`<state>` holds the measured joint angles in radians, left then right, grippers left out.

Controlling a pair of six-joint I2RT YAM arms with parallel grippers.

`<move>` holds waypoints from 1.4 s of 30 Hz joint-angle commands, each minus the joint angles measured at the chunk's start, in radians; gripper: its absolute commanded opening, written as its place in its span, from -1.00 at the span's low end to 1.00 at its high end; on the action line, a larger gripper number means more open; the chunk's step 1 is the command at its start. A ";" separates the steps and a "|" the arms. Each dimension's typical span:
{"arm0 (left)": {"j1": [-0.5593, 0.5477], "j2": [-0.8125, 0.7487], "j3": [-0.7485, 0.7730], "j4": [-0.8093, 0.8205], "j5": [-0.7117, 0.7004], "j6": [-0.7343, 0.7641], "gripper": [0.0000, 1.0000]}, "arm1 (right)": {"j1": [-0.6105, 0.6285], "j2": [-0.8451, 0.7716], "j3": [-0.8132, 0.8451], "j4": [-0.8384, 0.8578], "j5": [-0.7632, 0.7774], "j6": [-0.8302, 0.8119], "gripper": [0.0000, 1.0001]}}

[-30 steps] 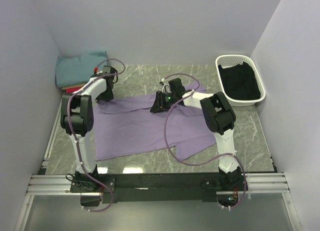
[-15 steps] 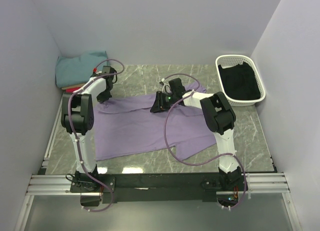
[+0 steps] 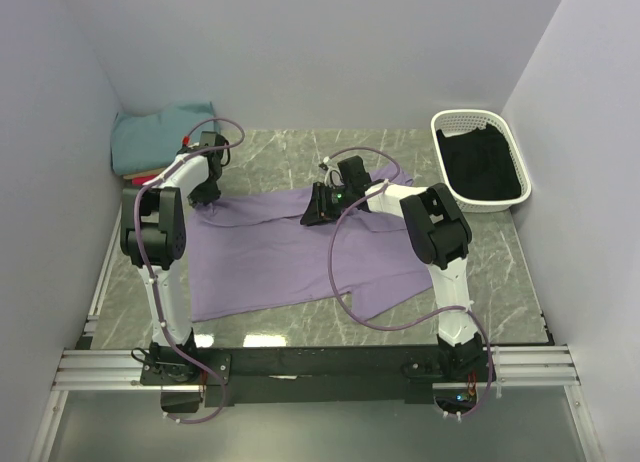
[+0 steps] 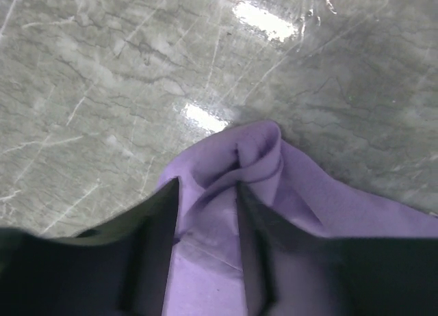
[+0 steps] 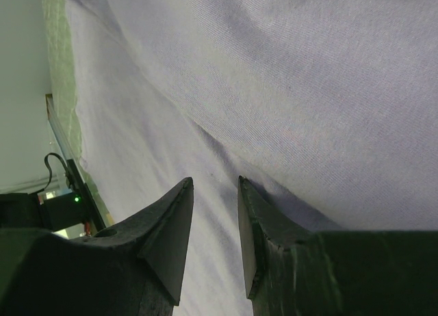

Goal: Fold and stack the t-shirts
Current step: Fold the tshirt

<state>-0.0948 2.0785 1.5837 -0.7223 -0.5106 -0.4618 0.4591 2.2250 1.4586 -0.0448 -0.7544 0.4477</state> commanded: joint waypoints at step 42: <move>0.167 -0.229 -0.125 0.047 0.192 -0.052 -0.74 | -0.011 0.048 0.003 -0.009 0.021 0.006 -0.19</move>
<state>0.0948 1.8381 1.4502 -0.6945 -0.4374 -0.5354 0.4561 2.2288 1.4586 -0.0387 -0.7654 0.4595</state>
